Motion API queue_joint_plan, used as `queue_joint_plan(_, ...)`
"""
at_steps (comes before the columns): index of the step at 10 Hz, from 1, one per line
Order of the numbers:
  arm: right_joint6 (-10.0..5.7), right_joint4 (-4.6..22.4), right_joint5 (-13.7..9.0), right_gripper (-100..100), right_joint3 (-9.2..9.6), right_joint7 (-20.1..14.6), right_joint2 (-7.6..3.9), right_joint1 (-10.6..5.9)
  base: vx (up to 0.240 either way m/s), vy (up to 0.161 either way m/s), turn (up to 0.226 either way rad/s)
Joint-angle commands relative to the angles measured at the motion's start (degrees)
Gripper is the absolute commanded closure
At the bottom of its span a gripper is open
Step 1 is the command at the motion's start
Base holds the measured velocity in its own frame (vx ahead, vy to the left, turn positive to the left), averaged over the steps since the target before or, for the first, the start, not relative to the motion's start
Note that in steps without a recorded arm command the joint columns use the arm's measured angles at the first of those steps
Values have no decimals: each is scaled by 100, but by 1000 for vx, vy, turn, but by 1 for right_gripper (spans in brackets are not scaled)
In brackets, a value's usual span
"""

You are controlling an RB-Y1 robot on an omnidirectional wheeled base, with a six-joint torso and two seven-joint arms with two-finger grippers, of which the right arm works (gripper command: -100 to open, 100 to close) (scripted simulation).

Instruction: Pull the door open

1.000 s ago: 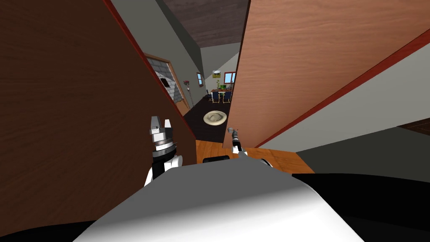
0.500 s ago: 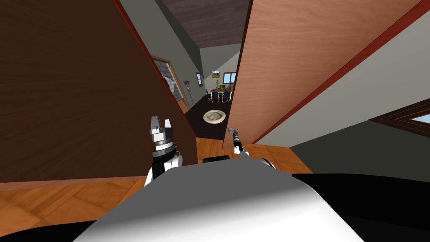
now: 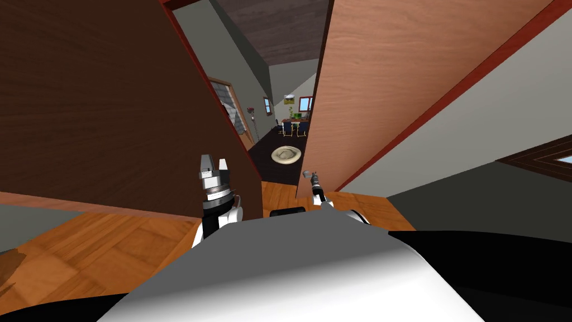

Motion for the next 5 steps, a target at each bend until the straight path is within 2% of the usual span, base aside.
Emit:
queue_joint_plan(1,-5,-80,10,100,13,-145,-163,48,-55,-68,194)
queue_joint_plan(5,-33,-50,108,100,173,-498,-338,95,-25,-43,221)
